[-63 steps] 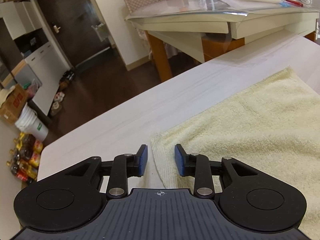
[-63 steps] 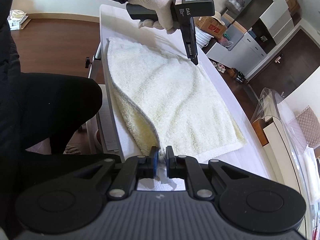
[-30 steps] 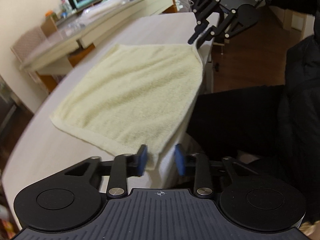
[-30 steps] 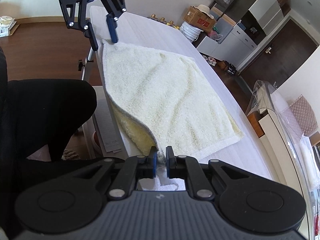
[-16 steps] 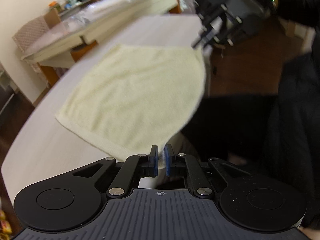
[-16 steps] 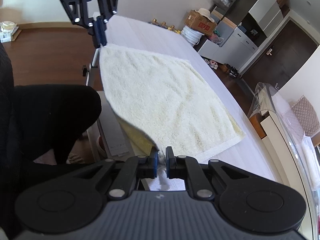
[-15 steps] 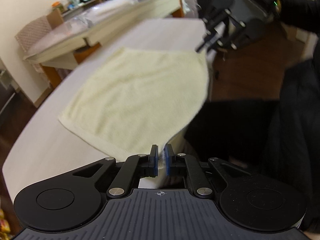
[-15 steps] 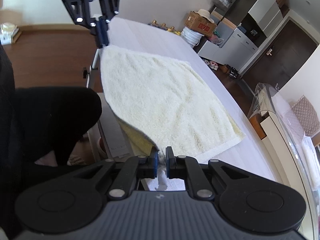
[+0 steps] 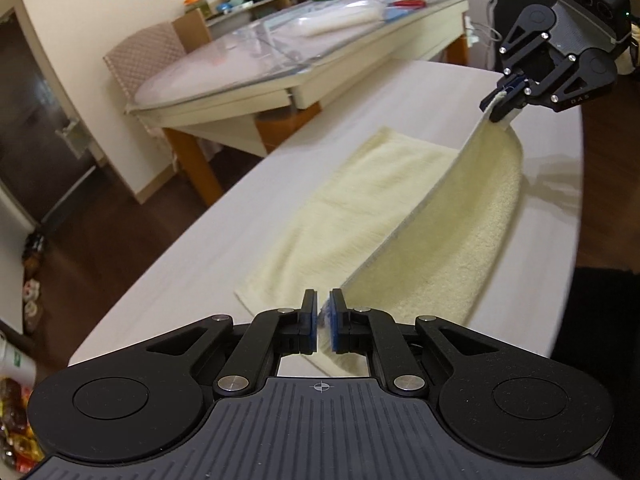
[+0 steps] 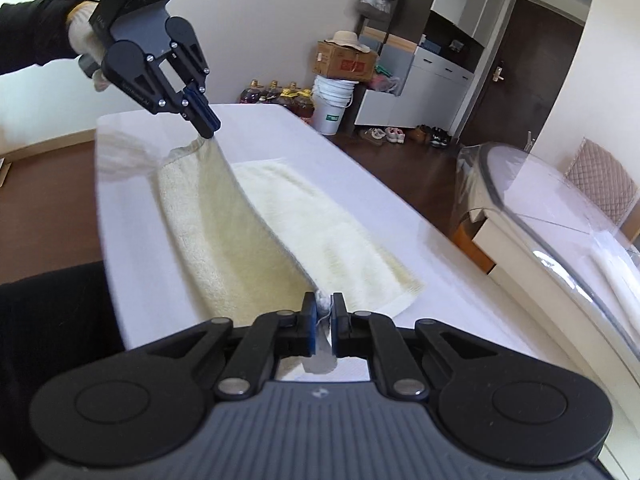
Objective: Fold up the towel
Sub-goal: 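Lift the towel edge with both grippers and fold it over onto itself, then open both grippers and release the folded towel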
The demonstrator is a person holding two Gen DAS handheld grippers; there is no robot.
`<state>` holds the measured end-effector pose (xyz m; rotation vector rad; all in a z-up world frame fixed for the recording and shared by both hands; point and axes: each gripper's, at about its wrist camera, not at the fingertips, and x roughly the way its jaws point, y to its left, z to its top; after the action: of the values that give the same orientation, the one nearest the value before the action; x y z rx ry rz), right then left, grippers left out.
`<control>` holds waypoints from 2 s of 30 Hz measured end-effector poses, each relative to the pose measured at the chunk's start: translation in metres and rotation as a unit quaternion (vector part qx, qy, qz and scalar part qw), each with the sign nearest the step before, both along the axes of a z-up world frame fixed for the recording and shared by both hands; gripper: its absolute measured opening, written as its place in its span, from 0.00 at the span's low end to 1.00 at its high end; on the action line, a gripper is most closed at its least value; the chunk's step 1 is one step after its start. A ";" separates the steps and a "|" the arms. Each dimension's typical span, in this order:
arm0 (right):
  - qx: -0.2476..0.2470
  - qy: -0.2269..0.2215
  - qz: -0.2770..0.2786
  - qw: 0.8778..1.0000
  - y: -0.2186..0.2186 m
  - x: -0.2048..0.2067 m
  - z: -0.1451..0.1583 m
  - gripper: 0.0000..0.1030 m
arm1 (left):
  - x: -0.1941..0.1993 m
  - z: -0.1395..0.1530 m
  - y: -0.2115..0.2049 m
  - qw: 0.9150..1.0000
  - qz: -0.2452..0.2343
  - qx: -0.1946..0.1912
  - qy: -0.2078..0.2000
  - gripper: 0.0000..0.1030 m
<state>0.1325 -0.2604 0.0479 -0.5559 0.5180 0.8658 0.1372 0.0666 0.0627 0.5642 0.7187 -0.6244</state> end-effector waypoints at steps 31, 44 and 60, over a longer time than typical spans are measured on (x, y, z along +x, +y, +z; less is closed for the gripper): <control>0.012 0.046 -0.081 0.996 0.005 0.114 -0.038 0.25 | 0.096 -0.046 0.028 0.993 0.116 -0.029 -0.003 0.14; 0.056 0.037 -0.076 0.995 0.001 0.032 -0.017 0.38 | 0.020 -0.031 0.042 0.985 0.151 -0.080 0.022 0.21; 0.000 0.086 -0.056 0.995 0.006 0.007 -0.035 0.35 | -0.031 -0.049 0.016 0.984 0.136 -0.088 0.071 0.19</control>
<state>0.1392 -0.2543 0.0124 -0.4496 0.6994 0.8096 0.1058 0.0823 0.0134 0.2528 0.8488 -0.4691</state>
